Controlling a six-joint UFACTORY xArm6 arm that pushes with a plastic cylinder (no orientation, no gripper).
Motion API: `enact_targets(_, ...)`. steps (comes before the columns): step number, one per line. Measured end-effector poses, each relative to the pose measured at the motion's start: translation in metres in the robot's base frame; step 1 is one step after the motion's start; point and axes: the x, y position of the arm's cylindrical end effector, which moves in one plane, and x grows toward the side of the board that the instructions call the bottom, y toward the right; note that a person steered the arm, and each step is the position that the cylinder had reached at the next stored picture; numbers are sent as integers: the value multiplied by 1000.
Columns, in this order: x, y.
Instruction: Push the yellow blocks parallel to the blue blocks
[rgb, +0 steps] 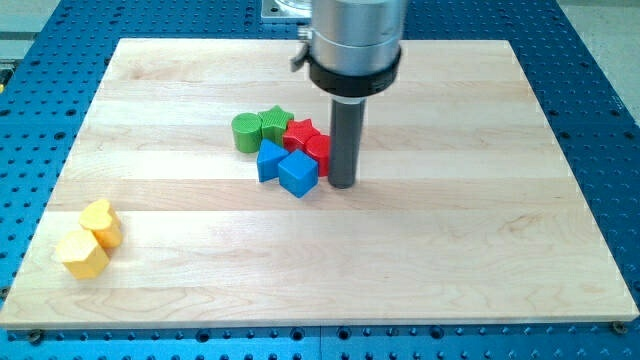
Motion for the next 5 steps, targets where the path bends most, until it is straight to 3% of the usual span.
enact_targets(1,83,-23)
enact_targets(2,102,-169)
enact_targets(3,125,-232)
enact_targets(4,155,-259)
enact_targets(5,132,-312)
